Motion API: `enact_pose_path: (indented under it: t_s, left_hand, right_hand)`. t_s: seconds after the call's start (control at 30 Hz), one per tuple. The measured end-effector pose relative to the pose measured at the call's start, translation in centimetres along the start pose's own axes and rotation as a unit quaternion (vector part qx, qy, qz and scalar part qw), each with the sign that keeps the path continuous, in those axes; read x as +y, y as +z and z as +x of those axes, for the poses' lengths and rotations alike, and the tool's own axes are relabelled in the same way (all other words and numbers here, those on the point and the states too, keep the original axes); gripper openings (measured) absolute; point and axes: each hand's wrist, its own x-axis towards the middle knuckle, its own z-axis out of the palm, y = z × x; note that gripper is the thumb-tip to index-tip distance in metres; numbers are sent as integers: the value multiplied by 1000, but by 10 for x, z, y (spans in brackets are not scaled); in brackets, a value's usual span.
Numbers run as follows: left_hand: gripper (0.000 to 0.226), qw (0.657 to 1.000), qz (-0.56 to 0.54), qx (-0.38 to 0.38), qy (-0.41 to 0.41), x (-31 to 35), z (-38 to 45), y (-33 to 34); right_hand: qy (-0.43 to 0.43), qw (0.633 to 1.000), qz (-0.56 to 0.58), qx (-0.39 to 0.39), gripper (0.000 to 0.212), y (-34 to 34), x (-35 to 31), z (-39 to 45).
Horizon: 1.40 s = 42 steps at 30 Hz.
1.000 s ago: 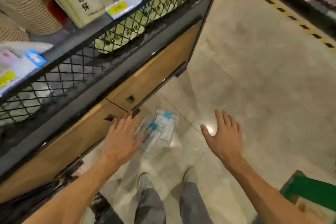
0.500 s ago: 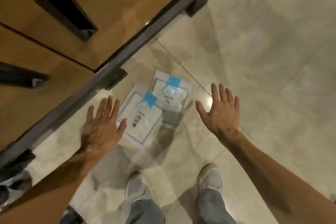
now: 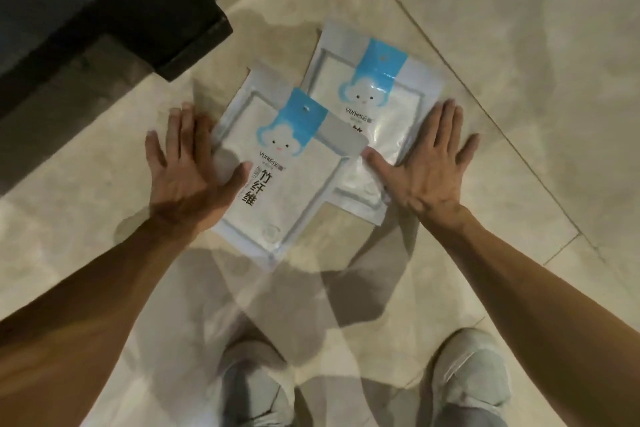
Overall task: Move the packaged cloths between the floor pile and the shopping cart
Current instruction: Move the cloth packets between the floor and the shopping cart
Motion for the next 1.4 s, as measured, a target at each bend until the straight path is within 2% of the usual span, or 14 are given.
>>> enact_pose_path:
  t_s: [0.1, 0.17, 0.3, 0.47, 0.5, 0.57, 0.6, 0.63, 0.73, 0.8, 0.97, 1.2, 1.33, 1.4]
  left_hand:
    - [89, 997, -64, 36, 7, -5, 2, -1]
    - [82, 993, -107, 51, -3, -5, 5, -10]
    - [76, 985, -162, -23, -57, 4, 8, -32]
    - [44, 942, -305, -85, -115, 15, 3, -55]
    - [38, 924, -347, -93, -133, 16, 4, -59]
    - [29, 877, -436, -111, -169, 15, 3, -67]
    - [28, 856, -470, -118, -179, 14, 2, -71]
    - [26, 840, -496, -125, -182, 15, -1, -76]
    - [14, 800, -554, -107, -207, 27, -9, -92]
    - [8, 780, -573, -61, -245, 40, -14, -106]
    - [24, 768, -580, -49, -266, 63, -32, -158]
    - [20, 742, -603, -40, -291, 97, -47, -271]
    - [28, 762, -582, -22, -283, 115, -62, -350]
    - [24, 756, -587, -32, -287, 119, -73, -394]
  right_hand:
    - [0, 999, 36, 0, 137, -3, -2, 2]
    - [-11, 997, 77, 15, 130, -7, -6, 5]
    - [40, 986, 164, -10, 111, -16, -21, 16]
    - [84, 974, 208, -27, 50, -35, -25, 19]
    - [102, 954, 278, -39, 38, -40, -22, 20]
    - [152, 870, 460, -86, 25, -53, -15, 19]
    - [165, 835, 516, -98, 27, -61, -11, 18]
    - [165, 823, 534, -104, 30, -68, -6, 16]
    - [158, 822, 539, -100, 37, -95, 5, 14]
    - [174, 799, 568, -94, 35, -118, 14, 11]
    - [168, 781, 588, -125, 23, -190, 35, -5]
    - [132, 782, 592, -145, 14, -318, 37, -35]
    - [129, 780, 593, -152, 14, -394, 32, -56]
    - [121, 783, 591, -152, 9, -437, 25, -70]
